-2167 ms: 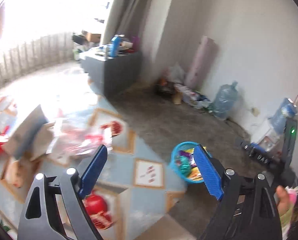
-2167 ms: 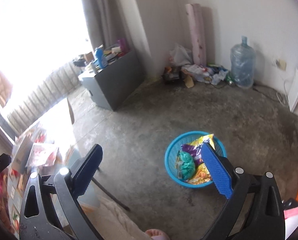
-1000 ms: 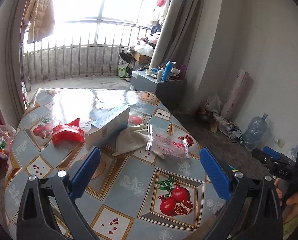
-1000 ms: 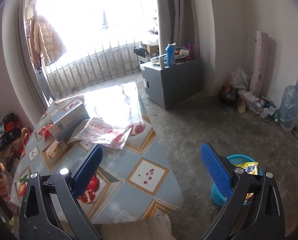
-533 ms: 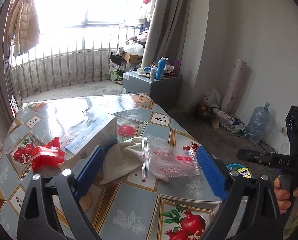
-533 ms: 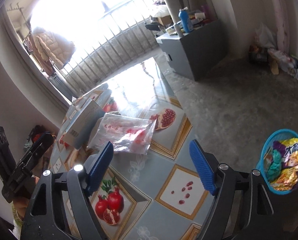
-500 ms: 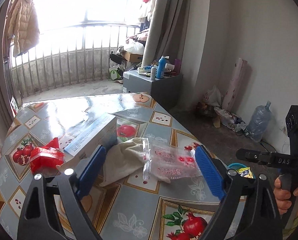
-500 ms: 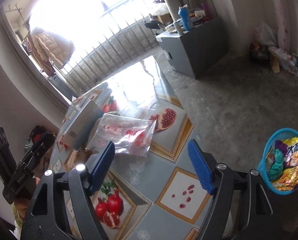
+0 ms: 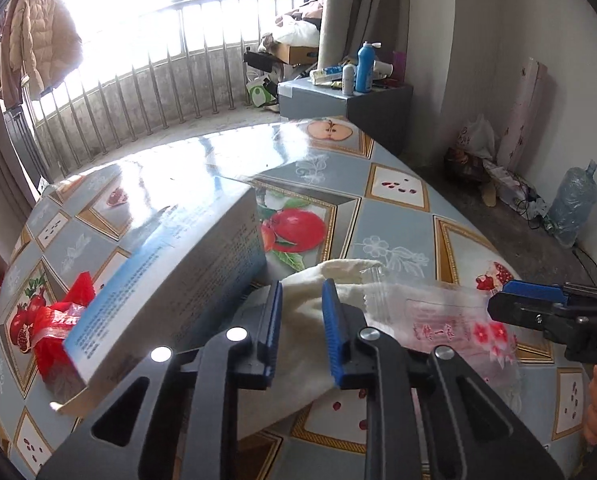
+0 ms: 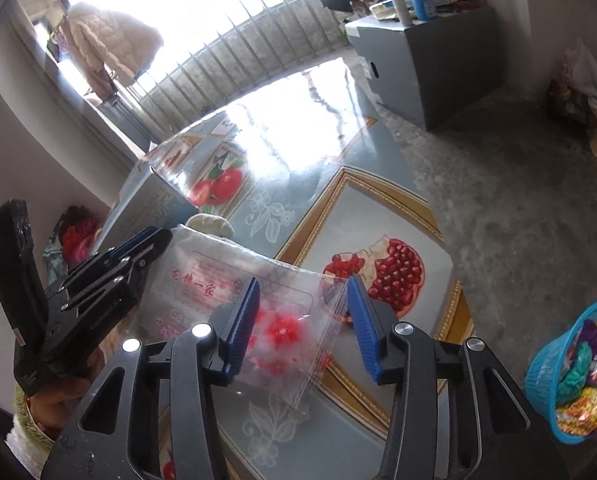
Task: Collect trash
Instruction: 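Close the left tool on the white tissue while the right grips the clear plastic bag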
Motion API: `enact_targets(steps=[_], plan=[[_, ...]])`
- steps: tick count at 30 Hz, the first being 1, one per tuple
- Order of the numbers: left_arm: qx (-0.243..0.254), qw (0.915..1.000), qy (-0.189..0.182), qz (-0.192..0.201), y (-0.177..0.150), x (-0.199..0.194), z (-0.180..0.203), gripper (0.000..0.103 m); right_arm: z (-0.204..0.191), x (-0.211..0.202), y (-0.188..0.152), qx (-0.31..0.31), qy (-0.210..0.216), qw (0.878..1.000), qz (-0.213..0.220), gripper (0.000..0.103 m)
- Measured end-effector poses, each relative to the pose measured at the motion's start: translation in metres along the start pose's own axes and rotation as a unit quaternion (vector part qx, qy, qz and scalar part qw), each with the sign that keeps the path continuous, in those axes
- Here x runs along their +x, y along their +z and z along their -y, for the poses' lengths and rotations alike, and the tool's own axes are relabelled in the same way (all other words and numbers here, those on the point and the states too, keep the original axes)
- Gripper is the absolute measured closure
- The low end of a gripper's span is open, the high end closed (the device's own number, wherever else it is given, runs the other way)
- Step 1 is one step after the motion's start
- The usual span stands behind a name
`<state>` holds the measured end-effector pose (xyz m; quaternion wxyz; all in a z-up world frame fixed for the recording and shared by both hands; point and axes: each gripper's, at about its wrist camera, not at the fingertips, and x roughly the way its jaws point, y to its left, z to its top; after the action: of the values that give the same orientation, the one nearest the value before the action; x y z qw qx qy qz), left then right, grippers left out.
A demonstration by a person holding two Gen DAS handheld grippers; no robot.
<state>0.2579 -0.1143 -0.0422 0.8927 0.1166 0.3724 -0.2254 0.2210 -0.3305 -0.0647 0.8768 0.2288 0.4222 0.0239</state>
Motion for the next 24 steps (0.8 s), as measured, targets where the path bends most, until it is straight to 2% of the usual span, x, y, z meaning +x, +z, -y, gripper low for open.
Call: enact_targets(steps=[3, 6, 9, 12, 16, 21, 24], plan=[[0.009, 0.9997, 0.001, -0.021, -0.003, 0.016, 0.004, 0.094, -0.007, 0.003, -0.001, -0.03, -0.014, 0.999, 0.002, 0.067], [-0.002, 0.9995, -0.009, -0.031, -0.004, 0.018, 0.0, 0.097, -0.01, 0.0, -0.002, -0.046, -0.025, 0.999, -0.005, 0.073], [0.021, 0.9991, -0.006, -0.036, -0.009, 0.01, 0.006, 0.098, -0.013, -0.005, -0.004, -0.061, -0.037, 0.997, -0.016, 0.08], [0.039, 0.9977, -0.017, -0.053, -0.017, -0.002, 0.011, 0.098, -0.016, -0.012, -0.017, -0.076, -0.053, 0.995, -0.027, 0.087], [0.047, 0.9953, -0.041, -0.074, -0.035, -0.021, 0.015, 0.098, -0.017, -0.027, -0.038, -0.079, -0.058, 0.995, -0.036, 0.089], [0.043, 0.9923, -0.068, -0.094, -0.063, -0.051, 0.02, 0.098, -0.024, -0.052, -0.073, -0.077, -0.065, 0.994, -0.04, 0.092], [0.025, 0.9913, -0.081, -0.101, -0.086, -0.074, 0.018, 0.098, -0.021, -0.069, -0.095, -0.063, -0.065, 0.995, -0.039, 0.092]])
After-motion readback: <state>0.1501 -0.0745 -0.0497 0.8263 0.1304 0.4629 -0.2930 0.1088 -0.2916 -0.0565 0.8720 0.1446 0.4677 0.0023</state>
